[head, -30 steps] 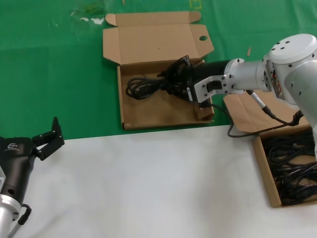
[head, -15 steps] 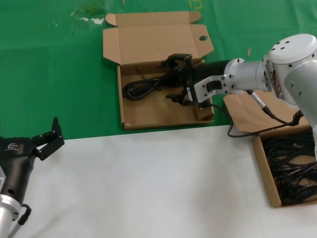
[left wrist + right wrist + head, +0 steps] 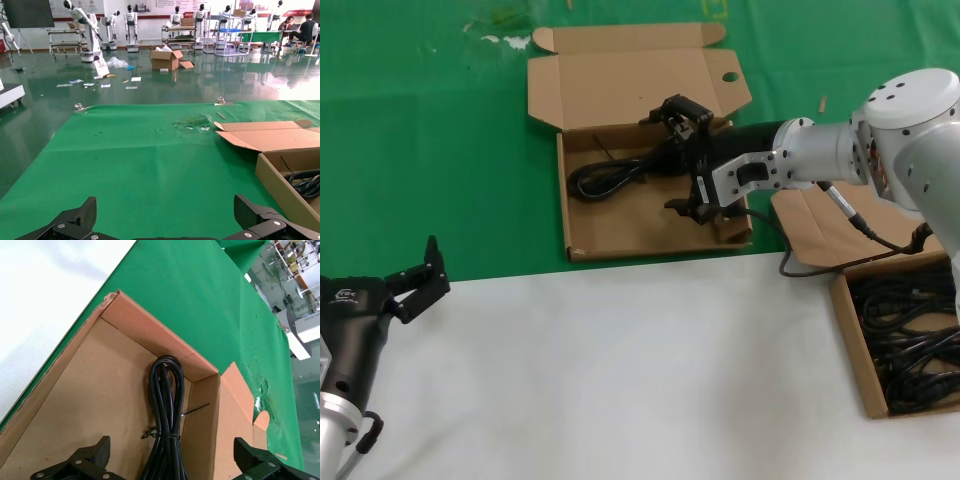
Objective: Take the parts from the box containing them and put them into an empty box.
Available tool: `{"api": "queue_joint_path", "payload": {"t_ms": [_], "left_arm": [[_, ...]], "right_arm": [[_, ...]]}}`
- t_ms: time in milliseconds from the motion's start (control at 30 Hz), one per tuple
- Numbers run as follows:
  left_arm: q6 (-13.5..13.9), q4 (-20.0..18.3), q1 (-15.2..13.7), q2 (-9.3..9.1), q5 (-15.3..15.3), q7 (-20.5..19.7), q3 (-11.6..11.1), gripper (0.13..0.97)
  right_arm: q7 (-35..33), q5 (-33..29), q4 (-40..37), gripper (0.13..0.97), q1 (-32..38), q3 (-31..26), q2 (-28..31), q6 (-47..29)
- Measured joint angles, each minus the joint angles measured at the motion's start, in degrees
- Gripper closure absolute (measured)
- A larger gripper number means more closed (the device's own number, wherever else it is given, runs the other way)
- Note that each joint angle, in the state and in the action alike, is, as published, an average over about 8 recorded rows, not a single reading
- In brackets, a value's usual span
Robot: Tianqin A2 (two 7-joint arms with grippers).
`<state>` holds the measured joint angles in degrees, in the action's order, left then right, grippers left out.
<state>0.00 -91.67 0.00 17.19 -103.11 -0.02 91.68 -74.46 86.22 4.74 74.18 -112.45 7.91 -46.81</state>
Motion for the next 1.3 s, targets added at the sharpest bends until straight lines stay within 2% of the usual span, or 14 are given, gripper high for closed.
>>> {"api": "queue_joint_path", "payload": {"t_ms": [100,400,700,1300], "left_arm": [[0.0,0.0,0.0,0.0,0.0,0.0,0.0,0.132],[0.0,0.0,0.0,0.0,0.0,0.0,0.0,0.132],[0.0,0.0,0.0,0.0,0.0,0.0,0.0,0.132],[0.0,0.0,0.0,0.0,0.0,0.0,0.0,0.132]], "right_arm": [[0.9,0.2,1.1,0.267,-0.9,0.3,0.1,0.6],[7.6,1.7,8.9,0.165,-7.6,2.1,1.0,4.8],[16.6,3.8,19.4,0.129,-16.6,4.6,2.1,10.4],[34.5,7.8,40.3,0.129,-34.4,9.6,4.3,21.7]]}}
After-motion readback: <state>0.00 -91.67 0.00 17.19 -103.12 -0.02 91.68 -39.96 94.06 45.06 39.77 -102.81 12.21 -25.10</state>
